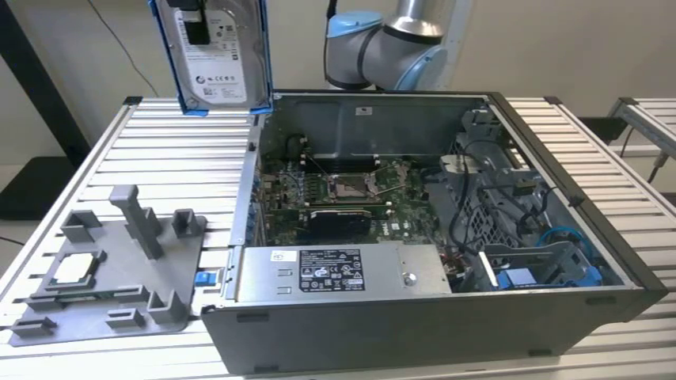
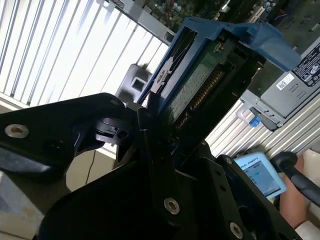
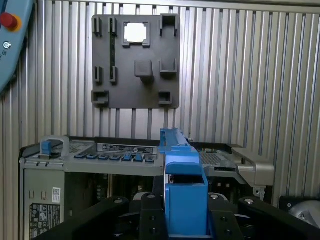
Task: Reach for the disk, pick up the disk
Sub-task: 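Pick up the disk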
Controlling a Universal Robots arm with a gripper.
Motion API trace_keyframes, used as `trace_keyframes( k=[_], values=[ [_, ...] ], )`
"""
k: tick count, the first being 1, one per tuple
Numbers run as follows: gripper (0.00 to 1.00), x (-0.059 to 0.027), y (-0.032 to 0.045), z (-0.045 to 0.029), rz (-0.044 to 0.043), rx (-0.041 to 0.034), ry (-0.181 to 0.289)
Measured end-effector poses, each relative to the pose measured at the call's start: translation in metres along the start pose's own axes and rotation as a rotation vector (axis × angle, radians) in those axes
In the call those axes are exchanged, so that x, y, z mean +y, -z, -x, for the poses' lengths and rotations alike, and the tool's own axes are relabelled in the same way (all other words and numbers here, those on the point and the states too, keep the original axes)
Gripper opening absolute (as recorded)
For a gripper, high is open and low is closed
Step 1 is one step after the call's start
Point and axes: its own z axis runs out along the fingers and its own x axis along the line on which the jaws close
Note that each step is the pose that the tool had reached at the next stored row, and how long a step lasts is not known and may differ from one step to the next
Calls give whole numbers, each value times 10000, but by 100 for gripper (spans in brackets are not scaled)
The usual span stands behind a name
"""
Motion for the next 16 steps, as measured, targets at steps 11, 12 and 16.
trace_keyframes(
  k=[11, 12, 16],
  values=[
    [0, -321, 0, -8, 1, 0, 0],
    [0, -359, -1, -9, 1, -1, 0],
    [0, -514, 0, -13, 4, 1, -1]
  ],
)
